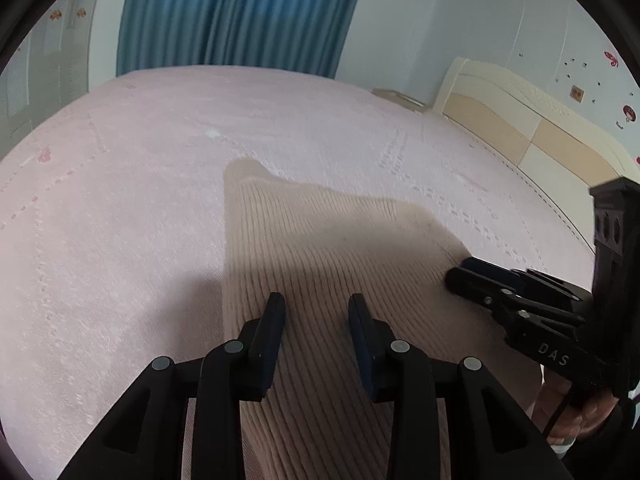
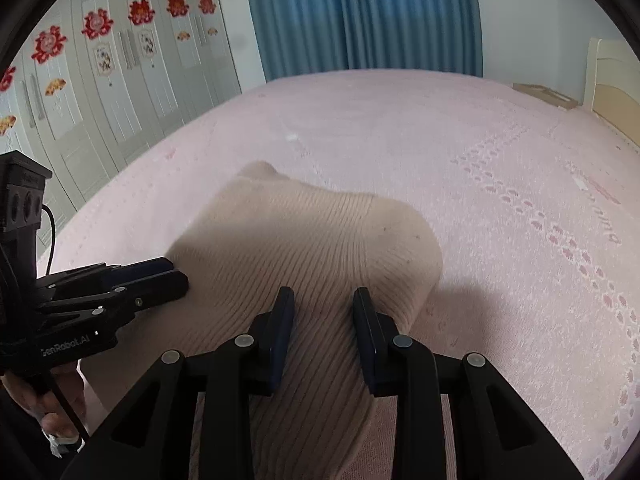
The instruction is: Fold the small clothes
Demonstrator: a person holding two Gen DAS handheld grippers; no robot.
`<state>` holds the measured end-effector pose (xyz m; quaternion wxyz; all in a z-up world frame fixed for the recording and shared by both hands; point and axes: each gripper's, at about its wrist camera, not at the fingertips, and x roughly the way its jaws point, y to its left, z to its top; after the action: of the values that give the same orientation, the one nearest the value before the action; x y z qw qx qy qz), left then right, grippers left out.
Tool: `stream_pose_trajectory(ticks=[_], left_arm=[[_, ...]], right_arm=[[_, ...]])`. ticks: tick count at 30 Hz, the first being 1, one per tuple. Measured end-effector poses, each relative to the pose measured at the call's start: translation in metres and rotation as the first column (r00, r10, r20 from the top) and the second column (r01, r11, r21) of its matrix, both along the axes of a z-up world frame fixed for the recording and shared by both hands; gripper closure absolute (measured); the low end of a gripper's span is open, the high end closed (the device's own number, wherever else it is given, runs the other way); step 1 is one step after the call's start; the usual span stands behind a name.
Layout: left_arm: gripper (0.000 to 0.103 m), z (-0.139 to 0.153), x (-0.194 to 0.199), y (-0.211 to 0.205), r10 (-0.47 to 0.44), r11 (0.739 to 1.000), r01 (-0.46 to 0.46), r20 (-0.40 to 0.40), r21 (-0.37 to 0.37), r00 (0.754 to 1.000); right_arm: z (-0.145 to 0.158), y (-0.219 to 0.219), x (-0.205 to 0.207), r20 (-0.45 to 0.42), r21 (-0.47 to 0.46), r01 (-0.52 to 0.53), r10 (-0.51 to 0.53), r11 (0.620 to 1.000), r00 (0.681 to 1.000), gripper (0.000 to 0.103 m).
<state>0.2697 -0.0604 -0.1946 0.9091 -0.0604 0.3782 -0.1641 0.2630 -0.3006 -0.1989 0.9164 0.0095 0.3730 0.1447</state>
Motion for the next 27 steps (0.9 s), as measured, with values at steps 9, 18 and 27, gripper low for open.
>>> stream_pose_trajectory(ticks=[9, 18, 27], left_arm=[[0.069, -0.002, 0.022, 0.019, 0.077, 0.995, -0.081, -0.066, -0.05, 0.995], [0.058, -0.013, 0.026, 0.017, 0.099, 0.994, -0.104, -0.098, -0.043, 0.99], [0.052, -0.017, 0.028, 0.021, 0.108, 0.991, -0.117, -0.12, -0.066, 0.987]], right_arm=[[-0.01, -0.007, 0.015, -0.026, -0.036, 0.083, -0.084, 0.996, 0.996, 0.074], [-0.014, -0.006, 0.017, -0.029, -0.048, 0.085, -0.086, 0.995, 0.996, 0.071], [-0.014, -0.009, 0.017, -0.039, -0.035, 0.093, -0.094, 0.995, 0.995, 0.068]])
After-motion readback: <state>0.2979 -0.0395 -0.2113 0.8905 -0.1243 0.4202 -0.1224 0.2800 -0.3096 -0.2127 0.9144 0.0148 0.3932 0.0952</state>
